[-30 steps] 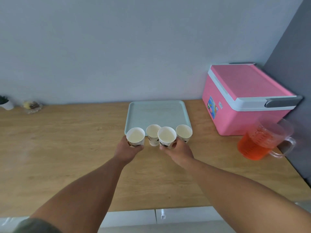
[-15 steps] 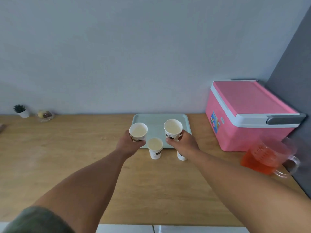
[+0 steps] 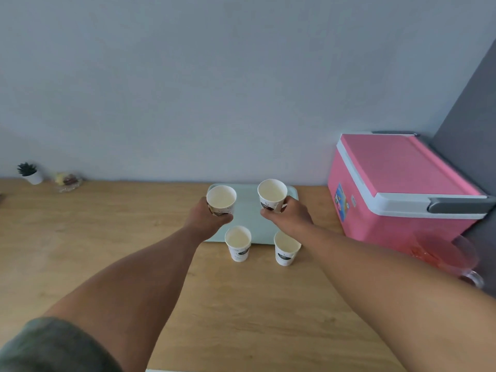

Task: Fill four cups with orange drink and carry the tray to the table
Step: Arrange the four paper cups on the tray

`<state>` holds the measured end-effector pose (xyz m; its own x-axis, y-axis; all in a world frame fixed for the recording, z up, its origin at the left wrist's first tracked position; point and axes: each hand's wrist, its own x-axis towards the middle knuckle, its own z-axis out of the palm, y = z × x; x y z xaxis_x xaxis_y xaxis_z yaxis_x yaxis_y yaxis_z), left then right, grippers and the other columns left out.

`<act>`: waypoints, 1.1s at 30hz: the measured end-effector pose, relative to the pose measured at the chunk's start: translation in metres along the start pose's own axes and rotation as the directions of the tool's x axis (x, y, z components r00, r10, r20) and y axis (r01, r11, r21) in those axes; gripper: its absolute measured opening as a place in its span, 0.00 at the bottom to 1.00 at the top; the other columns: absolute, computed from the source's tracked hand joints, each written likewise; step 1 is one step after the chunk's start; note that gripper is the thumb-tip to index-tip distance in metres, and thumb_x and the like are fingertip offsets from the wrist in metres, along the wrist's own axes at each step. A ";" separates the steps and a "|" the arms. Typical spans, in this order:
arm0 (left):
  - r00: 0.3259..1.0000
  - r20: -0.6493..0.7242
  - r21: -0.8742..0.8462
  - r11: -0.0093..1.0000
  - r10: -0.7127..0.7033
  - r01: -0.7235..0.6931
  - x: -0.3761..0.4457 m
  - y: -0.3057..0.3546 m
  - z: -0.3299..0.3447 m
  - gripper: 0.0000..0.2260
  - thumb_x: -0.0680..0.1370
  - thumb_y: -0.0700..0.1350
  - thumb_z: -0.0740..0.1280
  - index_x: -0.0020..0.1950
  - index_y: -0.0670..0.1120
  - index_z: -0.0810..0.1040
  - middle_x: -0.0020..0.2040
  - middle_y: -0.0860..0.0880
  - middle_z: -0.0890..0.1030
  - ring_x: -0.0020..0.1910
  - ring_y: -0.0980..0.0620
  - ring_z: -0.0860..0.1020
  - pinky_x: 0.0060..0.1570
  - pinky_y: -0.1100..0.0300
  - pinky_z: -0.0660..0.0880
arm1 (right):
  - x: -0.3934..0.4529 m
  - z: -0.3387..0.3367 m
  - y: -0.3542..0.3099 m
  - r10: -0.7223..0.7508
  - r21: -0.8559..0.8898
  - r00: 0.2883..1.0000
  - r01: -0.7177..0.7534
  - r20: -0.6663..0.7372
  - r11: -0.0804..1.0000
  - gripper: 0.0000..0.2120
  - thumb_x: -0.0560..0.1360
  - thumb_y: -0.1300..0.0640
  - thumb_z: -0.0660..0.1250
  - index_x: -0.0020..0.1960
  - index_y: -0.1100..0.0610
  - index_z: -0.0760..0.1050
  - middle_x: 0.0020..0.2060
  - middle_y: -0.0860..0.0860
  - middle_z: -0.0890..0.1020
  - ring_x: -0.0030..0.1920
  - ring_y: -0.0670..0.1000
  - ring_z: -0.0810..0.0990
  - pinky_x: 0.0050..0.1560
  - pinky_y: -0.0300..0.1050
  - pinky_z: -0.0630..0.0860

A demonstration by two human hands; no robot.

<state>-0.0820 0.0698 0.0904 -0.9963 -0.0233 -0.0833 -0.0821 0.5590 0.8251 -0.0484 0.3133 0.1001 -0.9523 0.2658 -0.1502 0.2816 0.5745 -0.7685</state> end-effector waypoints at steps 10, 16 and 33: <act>0.992 0.112 0.011 0.998 0.064 -0.066 0.077 -0.015 -0.010 0.25 0.67 0.49 0.78 0.63 0.54 0.76 0.52 0.56 0.82 0.51 0.52 0.80 0.36 0.68 0.69 | 0.051 0.033 -0.011 0.114 0.004 0.991 -0.114 -0.070 0.994 0.26 0.68 0.37 0.78 0.58 0.50 0.77 0.46 0.43 0.82 0.47 0.47 0.82 0.47 0.45 0.78; 0.984 0.171 0.043 0.998 0.041 -0.049 0.117 -0.031 -0.007 0.27 0.66 0.51 0.79 0.63 0.53 0.76 0.53 0.54 0.83 0.52 0.50 0.80 0.39 0.63 0.71 | 0.071 0.045 -0.011 0.155 -0.010 0.983 -0.157 -0.093 0.988 0.26 0.69 0.39 0.78 0.61 0.50 0.78 0.47 0.43 0.82 0.50 0.50 0.82 0.46 0.44 0.76; 0.986 0.153 0.125 0.991 -0.073 0.054 0.171 -0.048 0.059 0.27 0.69 0.51 0.79 0.63 0.47 0.73 0.53 0.52 0.79 0.50 0.50 0.77 0.36 0.65 0.67 | 0.159 0.069 0.033 0.229 0.027 0.973 -0.230 0.029 0.973 0.28 0.68 0.41 0.80 0.64 0.50 0.79 0.53 0.47 0.83 0.52 0.52 0.82 0.43 0.43 0.74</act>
<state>-0.2467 0.0885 0.0038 -0.9716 0.0628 -0.2281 -0.1320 0.6560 0.7431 -0.1987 0.3215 0.0076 -0.8655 0.3678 -0.3402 0.4896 0.4773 -0.7297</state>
